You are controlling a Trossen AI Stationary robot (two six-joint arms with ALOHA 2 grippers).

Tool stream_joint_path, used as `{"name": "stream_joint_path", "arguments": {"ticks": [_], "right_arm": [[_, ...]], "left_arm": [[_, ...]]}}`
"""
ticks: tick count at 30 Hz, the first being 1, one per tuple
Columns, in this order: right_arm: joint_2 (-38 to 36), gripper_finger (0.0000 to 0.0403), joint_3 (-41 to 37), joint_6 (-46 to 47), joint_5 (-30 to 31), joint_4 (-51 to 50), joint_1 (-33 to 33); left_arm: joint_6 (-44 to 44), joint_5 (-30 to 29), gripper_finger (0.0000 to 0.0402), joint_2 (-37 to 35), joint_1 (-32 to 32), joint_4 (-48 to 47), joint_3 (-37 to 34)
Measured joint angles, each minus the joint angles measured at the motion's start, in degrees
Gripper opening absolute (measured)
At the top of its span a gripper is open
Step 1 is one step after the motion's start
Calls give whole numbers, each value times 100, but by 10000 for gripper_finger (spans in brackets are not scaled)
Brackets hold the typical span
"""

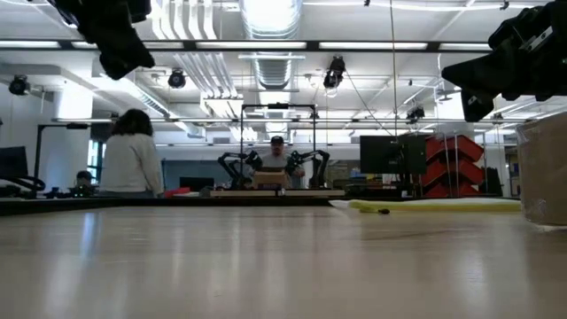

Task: Unpack boxes
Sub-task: Open the brown box using the gray cutter

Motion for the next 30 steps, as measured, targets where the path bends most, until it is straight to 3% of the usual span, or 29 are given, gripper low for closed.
{"name": "stream_joint_path", "arguments": {"ticks": [6,15,23,30], "right_arm": [[0,0,2,-1,0,0,0],[0,0,2,-1,0,0,-1],[-2,0,2,1,0,0,-1],[0,0,0,-1,-1,-3,0]], "left_arm": [[-599,876,1,405,-50,-999,188],[-1687,1043,0,1120,-328,-2960,143],[-2069,1913,0,1764,-909,-2965,-158],[-2295,2187,0,2447,-1733,-2825,-75]]}}
